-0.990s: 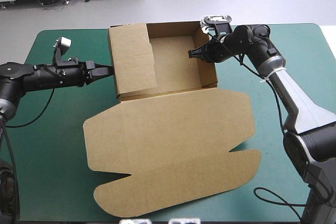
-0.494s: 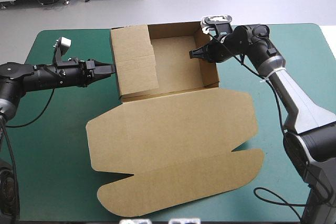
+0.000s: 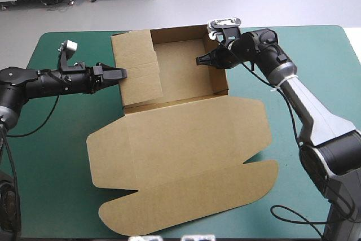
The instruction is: Fold the box
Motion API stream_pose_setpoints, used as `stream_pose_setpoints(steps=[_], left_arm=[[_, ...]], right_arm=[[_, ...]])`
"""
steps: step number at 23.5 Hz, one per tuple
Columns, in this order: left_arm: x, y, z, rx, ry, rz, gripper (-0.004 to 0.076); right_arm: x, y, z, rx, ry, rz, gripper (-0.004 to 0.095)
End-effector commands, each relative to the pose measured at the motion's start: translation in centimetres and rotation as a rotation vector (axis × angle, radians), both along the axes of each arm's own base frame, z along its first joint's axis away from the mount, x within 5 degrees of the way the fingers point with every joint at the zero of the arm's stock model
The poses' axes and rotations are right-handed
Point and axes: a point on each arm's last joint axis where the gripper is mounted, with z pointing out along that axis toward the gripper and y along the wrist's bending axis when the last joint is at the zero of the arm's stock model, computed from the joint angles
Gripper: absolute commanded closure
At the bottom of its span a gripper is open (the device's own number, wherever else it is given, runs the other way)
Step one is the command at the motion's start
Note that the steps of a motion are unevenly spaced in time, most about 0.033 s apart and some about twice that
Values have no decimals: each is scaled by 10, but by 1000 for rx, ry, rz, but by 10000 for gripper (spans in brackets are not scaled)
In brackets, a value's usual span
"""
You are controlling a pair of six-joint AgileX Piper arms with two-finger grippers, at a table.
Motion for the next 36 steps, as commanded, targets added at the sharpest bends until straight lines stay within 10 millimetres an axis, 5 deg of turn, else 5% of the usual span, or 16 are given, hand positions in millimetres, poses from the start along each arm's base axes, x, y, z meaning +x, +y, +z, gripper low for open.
stream_pose_setpoints(steps=[1,6,15,19,21,23,29,36], left_arm=[[-13,-8,27,-76,-69,-51,262],[-13,-6,21,-18,-22,-43,265],[0,10,8,167,-12,152,311],[8,19,7,236,-61,254,412],[8,19,8,220,-65,263,545],[8,11,8,231,-76,230,731],[6,-29,0,328,-42,166,733],[0,-47,-12,491,49,169,733]], right_arm=[[-16,16,44,103,-158,6,906],[-23,28,51,122,-170,28,906],[-41,29,93,78,-202,61,904],[-47,33,91,49,-166,78,904],[-47,33,91,47,-161,78,904],[-47,32,83,2,-111,77,905],[-40,48,31,-165,117,113,904],[-49,64,12,-120,219,148,907]])
